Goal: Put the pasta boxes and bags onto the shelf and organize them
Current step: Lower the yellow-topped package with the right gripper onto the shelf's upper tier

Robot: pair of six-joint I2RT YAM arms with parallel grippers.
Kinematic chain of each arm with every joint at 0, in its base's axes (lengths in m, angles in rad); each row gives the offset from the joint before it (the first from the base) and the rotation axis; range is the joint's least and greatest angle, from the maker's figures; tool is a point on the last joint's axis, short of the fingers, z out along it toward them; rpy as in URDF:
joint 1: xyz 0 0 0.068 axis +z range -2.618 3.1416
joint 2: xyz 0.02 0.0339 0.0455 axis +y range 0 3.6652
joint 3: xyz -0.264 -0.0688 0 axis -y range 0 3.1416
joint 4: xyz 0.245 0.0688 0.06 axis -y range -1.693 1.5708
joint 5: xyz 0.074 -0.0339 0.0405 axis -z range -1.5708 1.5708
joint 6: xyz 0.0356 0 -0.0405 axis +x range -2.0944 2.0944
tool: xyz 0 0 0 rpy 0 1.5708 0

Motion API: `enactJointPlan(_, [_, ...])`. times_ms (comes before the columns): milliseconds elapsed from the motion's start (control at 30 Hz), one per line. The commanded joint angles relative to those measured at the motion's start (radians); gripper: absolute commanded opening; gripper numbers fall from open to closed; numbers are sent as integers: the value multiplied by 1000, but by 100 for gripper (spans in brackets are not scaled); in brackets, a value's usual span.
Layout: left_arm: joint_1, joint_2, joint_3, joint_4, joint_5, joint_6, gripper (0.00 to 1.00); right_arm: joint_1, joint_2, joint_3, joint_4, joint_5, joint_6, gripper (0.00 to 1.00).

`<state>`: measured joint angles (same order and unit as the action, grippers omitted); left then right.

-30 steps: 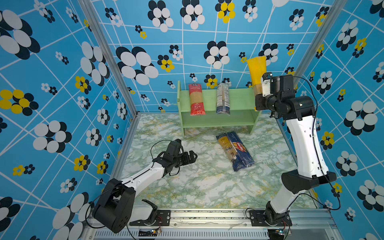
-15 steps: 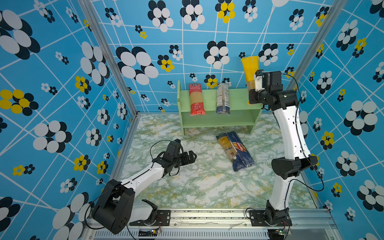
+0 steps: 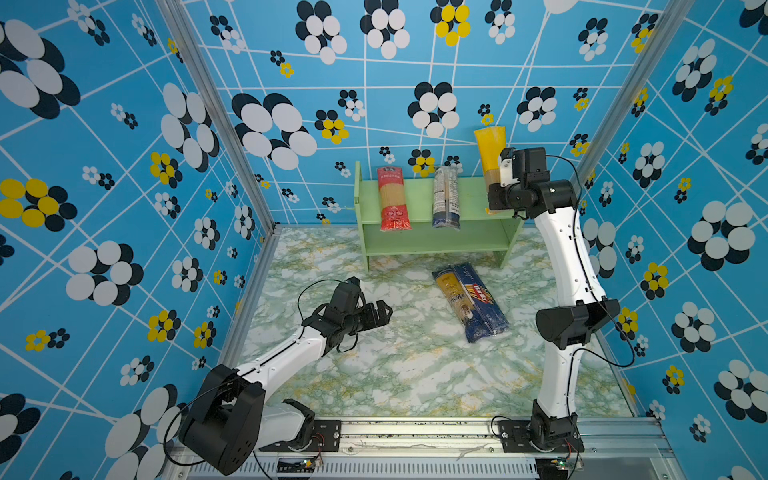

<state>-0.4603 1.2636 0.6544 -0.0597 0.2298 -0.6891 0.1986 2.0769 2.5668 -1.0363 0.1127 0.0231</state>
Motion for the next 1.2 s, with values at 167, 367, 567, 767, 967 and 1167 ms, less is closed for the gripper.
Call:
enactJointPlan(167, [-6,-20,-14,-25,-22,-1,99,-2,-33,3,196,-7,35,0])
enactJointPlan(367, [-6,-21,-20,-23,-22,-3,99,0,-94,-158,329,17,37,0])
enactJointPlan(567, [-5,-22,-19,-25,-26,0,99,0,-115,-222,387,30,28,0])
enactJointPlan(767, [-5,-20,-20,-25,-27,1,99,0,-118,-233,387,35,27,0])
enactJointPlan(967, [-5,-17,-18,-26,-27,1,99,1,-128,-234,359,36,48,0])
enactJointPlan(1167, [-5,-13,-14,-25,-24,0,99,1,-141,-223,314,48,63,0])
